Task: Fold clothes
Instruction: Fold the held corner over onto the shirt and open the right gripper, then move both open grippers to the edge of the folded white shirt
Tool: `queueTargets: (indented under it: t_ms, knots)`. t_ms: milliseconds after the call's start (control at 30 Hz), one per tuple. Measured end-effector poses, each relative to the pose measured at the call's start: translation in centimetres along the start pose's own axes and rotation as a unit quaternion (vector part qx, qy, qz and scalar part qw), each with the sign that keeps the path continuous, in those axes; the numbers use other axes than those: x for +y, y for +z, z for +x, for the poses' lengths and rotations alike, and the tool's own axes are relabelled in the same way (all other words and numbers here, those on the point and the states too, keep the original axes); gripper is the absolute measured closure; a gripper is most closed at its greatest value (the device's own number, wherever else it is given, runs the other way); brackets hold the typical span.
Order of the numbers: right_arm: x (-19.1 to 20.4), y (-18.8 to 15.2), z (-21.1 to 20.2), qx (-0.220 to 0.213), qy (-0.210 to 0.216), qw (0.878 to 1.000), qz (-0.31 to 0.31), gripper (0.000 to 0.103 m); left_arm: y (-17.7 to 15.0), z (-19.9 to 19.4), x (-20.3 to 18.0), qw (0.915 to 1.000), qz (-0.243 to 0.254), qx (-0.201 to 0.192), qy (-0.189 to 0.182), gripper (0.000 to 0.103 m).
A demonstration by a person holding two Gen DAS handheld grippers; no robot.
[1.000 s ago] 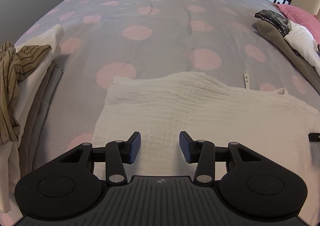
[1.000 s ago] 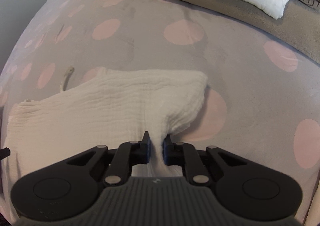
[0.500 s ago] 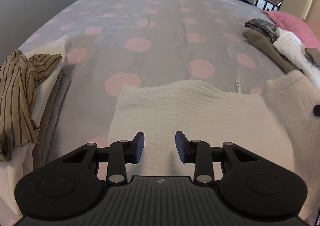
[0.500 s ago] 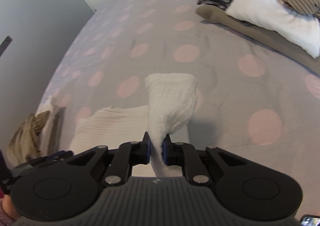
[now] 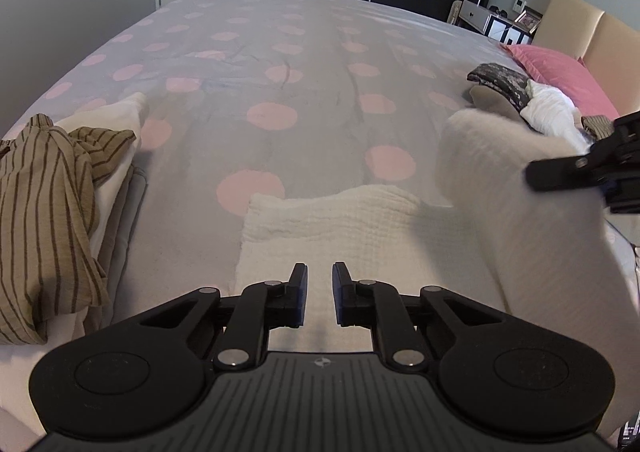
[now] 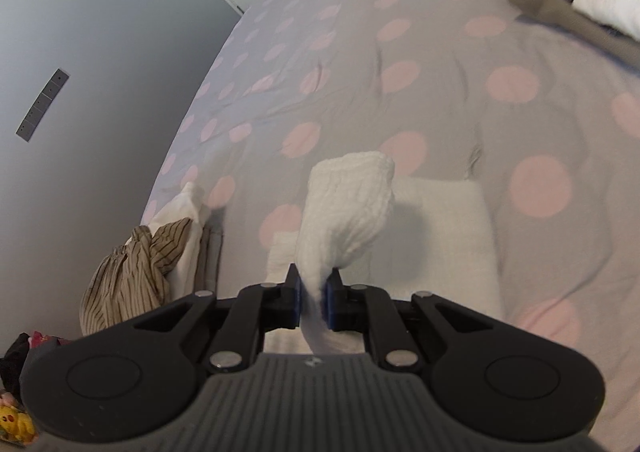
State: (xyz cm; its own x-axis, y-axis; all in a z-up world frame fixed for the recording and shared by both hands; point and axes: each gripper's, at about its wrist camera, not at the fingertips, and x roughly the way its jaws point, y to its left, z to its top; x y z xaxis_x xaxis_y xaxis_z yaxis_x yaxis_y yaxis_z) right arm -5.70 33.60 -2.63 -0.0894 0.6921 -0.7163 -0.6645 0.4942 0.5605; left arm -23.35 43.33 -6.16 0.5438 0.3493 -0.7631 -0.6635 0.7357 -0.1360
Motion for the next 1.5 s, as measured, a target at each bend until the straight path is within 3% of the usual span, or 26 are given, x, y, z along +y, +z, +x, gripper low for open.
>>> queueTargets:
  t_ms: [233,433,733,967,1200,1333,1500]
  knots:
    - [2.2,0.1,5.2,0.016,-0.015,1.0,0.018,0.09,0.3,0.4,1.2,0.9999,-0.01,0.001,0.008,0.092]
    - [3.3,-0.8,9.0,0.032,-0.039,0.999,0.014,0.09,0.0,1.7,2.0,0.9988,-0.014,0.035,0.031,0.092]
    - [3.2,-1.5,12.5,0.05,-0.054,0.997,0.026,0.088,-0.2,2.1,2.5,0.9974,-0.027,0.048,0.047,0.092]
    - [2.8,-0.5,10.4,0.04,-0.034,0.998,0.038,0.066,-0.2,1.6,2.7,0.9972,-0.049,0.044,0.036,0.092]
    - [2.2,0.0,5.9,0.018,-0.034,0.999,0.035,0.062,-0.2,0.7,4.1,0.9939,-0.104,0.036,0.01,0.076]
    - [1.9,-0.9,3.9,0.027,-0.054,0.998,0.015,0.062,-0.4,0.4,4.8,0.9906,-0.131,0.041,-0.006,0.062]
    - [1.4,-2.5,1.8,0.041,-0.079,0.996,-0.016,0.061,-0.8,0.2,4.4,0.9862,-0.148,0.062,-0.04,0.056]
